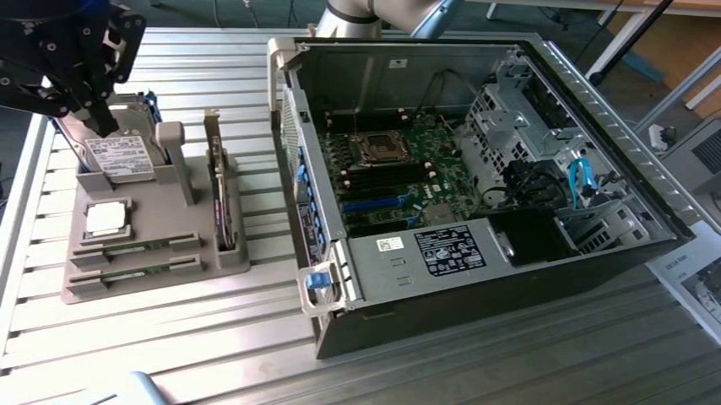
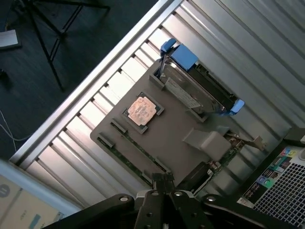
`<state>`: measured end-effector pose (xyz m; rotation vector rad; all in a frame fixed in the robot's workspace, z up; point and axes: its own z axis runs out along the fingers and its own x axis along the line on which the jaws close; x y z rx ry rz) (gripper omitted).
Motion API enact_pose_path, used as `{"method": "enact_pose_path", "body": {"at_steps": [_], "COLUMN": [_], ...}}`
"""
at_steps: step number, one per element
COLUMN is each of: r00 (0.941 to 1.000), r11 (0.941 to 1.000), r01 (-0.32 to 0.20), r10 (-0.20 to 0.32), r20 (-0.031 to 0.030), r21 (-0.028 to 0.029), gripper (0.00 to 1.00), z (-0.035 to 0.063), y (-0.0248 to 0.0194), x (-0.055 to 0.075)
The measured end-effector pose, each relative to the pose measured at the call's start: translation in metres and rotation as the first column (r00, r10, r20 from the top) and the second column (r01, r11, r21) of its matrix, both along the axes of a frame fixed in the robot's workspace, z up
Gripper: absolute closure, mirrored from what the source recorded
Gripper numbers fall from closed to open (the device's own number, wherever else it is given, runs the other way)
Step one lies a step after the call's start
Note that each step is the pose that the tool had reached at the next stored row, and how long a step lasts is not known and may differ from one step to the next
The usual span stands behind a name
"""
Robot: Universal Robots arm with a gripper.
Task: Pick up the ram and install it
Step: 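Pick up the ram and move it above insertion slot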
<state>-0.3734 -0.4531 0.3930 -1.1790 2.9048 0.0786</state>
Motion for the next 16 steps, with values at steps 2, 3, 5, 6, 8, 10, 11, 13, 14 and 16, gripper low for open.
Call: {"method": "enact_pose_path", "body": {"at_steps": [2, 3, 5, 6, 8, 10, 11, 13, 14, 16], "r00": [0.999, 0.9984, 0.9966, 0.9944, 0.9903, 0.9864, 0.9841, 0.9783, 0.9743, 0.9669], "r11": [0.999, 0.9984, 0.9966, 0.9944, 0.9903, 0.9864, 0.9841, 0.9783, 0.9743, 0.9669], "r01": [-0.044, -0.056, -0.083, -0.105, -0.139, -0.164, -0.178, -0.207, -0.225, -0.255], "r10": [0.044, 0.056, 0.083, 0.105, 0.139, 0.164, 0.178, 0.207, 0.225, 0.255], "r20": [0.0, 0.0, 0.0, 0.0, 0.0, -0.0001, -0.0001, 0.0, -0.0001, 0.0], "r21": [0.0, 0.0, 0.0, 0.0, 0.0, 0.0, -0.0001, 0.0, 0.0, 0.0], "gripper": [0.89, 0.89, 0.89, 0.89, 0.89, 0.89, 0.89, 0.89, 0.89, 0.89], "z": [0.0, 0.0, 0.0, 0.0, 0.0, 0.0, 0.0, 0.0, 0.0, 0.0], "y": [0.0, 0.0, 0.0, 0.0, 0.0, 0.0, 0.0, 0.0, 0.0, 0.0], "x": [0.0, 0.0, 0.0, 0.0, 0.0, 0.0, 0.0, 0.0, 0.0, 0.0]}}
